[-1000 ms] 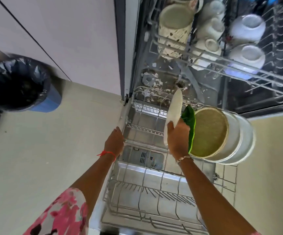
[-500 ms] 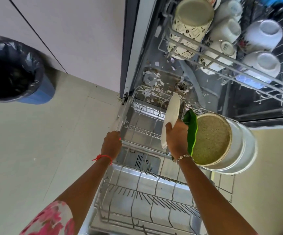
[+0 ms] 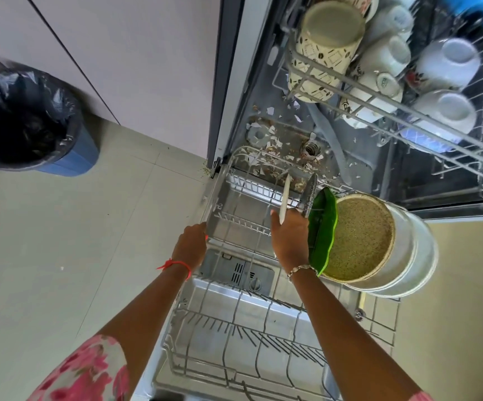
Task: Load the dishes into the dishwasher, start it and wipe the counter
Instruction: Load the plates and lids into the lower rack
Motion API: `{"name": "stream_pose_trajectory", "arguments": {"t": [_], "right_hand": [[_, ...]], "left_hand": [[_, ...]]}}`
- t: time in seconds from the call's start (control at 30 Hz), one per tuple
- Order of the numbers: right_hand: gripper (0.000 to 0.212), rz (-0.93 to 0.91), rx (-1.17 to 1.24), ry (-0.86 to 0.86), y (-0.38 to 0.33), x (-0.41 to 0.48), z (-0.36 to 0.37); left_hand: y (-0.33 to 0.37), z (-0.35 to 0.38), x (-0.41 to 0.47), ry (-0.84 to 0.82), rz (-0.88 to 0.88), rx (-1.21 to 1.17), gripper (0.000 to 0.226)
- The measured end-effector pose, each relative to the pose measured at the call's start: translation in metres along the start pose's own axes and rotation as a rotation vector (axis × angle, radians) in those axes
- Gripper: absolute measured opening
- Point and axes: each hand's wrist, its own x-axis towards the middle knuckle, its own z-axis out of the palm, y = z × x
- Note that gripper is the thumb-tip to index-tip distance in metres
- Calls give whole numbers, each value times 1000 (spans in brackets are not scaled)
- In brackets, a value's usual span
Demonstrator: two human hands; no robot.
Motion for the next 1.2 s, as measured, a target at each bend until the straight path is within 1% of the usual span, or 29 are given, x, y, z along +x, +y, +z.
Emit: {"name": "stream_pose_trajectory", "arguments": {"t": [0.07,0.17,0.37,0.47,0.6,0.67,0.73,0.9,1.03,1.2], "right_hand": [[42,-44,-3,-3,3,-13,-9],[41,-122,2,-23,6,-34,-26],[35,-213,-110,-175,1,-86,-94],[34,-235,-120,-249,-7,-116,-141],[29,-272,-68,-338,-14,-169,-208],[27,-297,-75,-375,-11,-198,-233],[26,-309,-82,-385,-5,-226,-254],[29,-347,-111,-380,7,-272,-273],[35,-340,-101,-377,8,-290,-275],[32,-348,-83,-366,-8,-301,-269]], "left_hand": [[3,-9,-13,-44,12,13,25],[13,-31,-42,-81,51,35,34],[50,-95,-123,-148,129,164,29],[78,-128,-172,-146,174,226,26],[120,-166,-256,-90,254,271,30],[133,-171,-294,-69,255,248,31],[142,-172,-325,-92,245,274,29],[148,-169,-365,-124,268,300,31],[145,-170,-376,-81,282,328,29],[138,-180,-381,-32,315,325,31]]}}
